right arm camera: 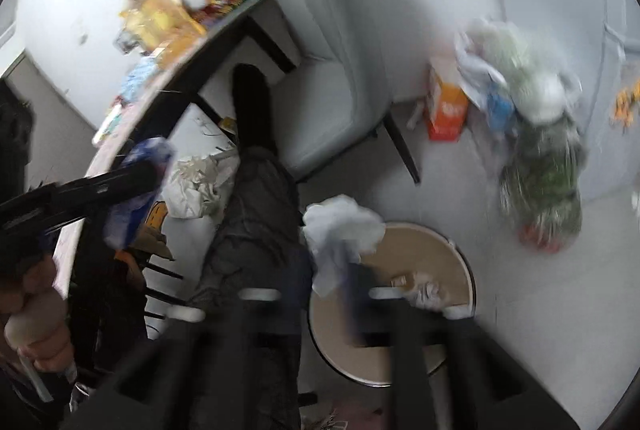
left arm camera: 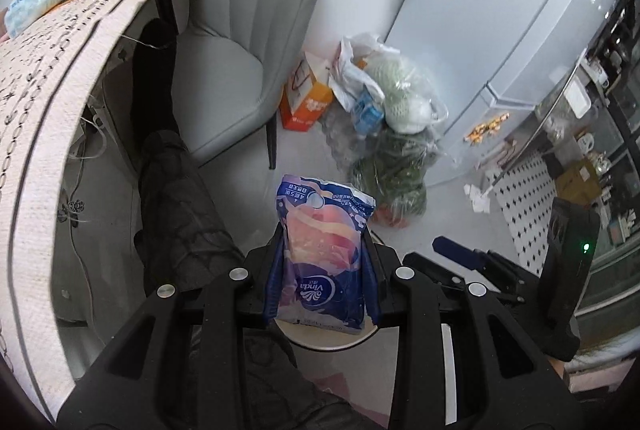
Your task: Collect trash
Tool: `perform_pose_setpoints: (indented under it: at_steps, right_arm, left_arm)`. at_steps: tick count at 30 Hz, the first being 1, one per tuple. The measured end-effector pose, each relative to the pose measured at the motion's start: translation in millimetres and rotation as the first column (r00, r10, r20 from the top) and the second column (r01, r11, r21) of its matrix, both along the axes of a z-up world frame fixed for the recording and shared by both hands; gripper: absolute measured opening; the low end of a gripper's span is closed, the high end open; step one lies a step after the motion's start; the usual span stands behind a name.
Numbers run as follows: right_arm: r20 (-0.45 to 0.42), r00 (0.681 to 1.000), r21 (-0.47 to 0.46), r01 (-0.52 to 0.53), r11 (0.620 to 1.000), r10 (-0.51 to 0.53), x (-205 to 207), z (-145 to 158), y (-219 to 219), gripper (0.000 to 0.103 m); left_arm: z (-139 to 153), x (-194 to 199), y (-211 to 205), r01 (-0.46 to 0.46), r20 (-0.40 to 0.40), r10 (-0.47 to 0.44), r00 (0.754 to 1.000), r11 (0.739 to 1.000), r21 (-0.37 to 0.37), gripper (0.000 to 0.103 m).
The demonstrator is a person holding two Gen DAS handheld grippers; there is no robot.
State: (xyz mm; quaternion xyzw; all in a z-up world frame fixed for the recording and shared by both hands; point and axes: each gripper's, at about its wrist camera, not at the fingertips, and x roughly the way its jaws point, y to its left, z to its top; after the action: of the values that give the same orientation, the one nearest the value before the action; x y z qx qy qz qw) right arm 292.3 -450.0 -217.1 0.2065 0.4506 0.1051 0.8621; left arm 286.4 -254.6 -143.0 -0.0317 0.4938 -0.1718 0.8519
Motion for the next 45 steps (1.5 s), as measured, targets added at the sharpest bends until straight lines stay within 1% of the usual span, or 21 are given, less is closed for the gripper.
perform_pose_setpoints:
  at_steps: [5,6,9,13,15,16,17,18,19,20,22,26,30,32,35,38,41,45]
  right_arm:
    - [-0.012,0.999,0.049,0.032,0.998,-0.031,-3,-11,-14,0.062]
    - [-0.013,0.999,0.047,0.034,0.998,-0.033,-5,-10,-16,0.062]
    - [-0.009,0.999,0.042,0.044,0.998,-0.044,-10,-4,-25,0.062]
    - [0.001,0.998,0.026,0.069,0.997,-0.069,-18,4,-42,0.062]
    - [0.002,0.996,0.016,0.084,0.996,-0.084,-21,6,-47,0.062]
    - [0.001,0.996,0.012,0.088,0.996,-0.088,-22,7,-50,0.062]
    - [0.000,0.996,0.011,0.090,0.996,-0.090,-22,8,-51,0.062]
    - [0.000,0.996,0.010,0.094,0.996,-0.094,-24,8,-52,0.062]
    - [-0.001,0.995,0.010,0.096,0.995,-0.096,-25,8,-53,0.062]
    - [-0.002,0.995,0.010,0.097,0.995,-0.097,-26,8,-54,0.062]
    - [-0.002,0.995,0.009,0.099,0.995,-0.099,-26,10,-54,0.062]
    - [0.001,0.996,0.009,0.094,0.996,-0.094,-25,13,-52,0.062]
    - [0.019,0.997,0.005,0.079,0.997,-0.079,-26,26,-43,0.062]
    - [0.029,0.997,0.002,0.073,0.997,-0.073,-26,34,-39,0.065]
    - [0.048,0.997,-0.005,0.064,0.998,-0.064,-27,47,-30,0.069]
    - [0.064,0.997,-0.010,0.047,0.999,-0.046,-28,61,-18,0.069]
    - [0.079,0.996,-0.015,0.031,0.999,-0.029,-28,74,-6,0.072]
    - [0.111,0.994,-0.031,-0.002,1.000,0.005,-30,98,15,0.075]
  left_arm:
    - [-19,10,-16,0.027,-0.061,-0.026,0.998,1.000,0.015,0.033]
    - [-22,11,-21,0.040,-0.076,-0.038,0.996,0.999,0.013,0.033]
    - [-33,13,-37,0.070,-0.098,-0.066,0.993,0.997,0.039,0.034]
    - [-44,17,-52,0.102,-0.134,-0.094,0.986,0.993,0.057,0.038]
    - [-52,18,-60,0.126,-0.176,-0.115,0.978,0.990,0.055,0.044]
    - [-56,18,-64,0.138,-0.198,-0.125,0.972,0.989,0.055,0.052]
    - [-58,18,-65,0.131,-0.200,-0.117,0.973,0.990,0.058,0.064]
    - [-58,18,-63,0.118,-0.196,-0.105,0.975,0.992,0.054,0.071]
    - [-57,18,-59,0.105,-0.195,-0.095,0.976,0.994,0.041,0.080]
    - [-55,18,-56,0.096,-0.196,-0.089,0.976,0.995,0.025,0.085]
    - [-48,18,-48,0.080,-0.187,-0.075,0.980,0.997,0.016,0.087]
    - [-23,12,-28,0.044,-0.130,-0.044,0.991,0.999,0.001,0.092]
    - [2,4,-4,0.017,-0.081,-0.018,0.997,1.000,-0.020,0.094]
    - [12,-2,7,0.008,-0.057,-0.009,0.998,1.000,-0.030,0.097]
    - [29,-11,30,-0.036,-0.019,0.035,0.999,0.998,-0.054,0.097]
    - [45,-20,53,-0.074,0.012,0.075,0.997,0.994,-0.085,0.097]
    - [63,-32,75,-0.106,0.055,0.112,0.992,0.989,-0.102,0.097]
    - [80,-46,102,-0.141,0.092,0.153,0.984,0.981,-0.131,0.097]
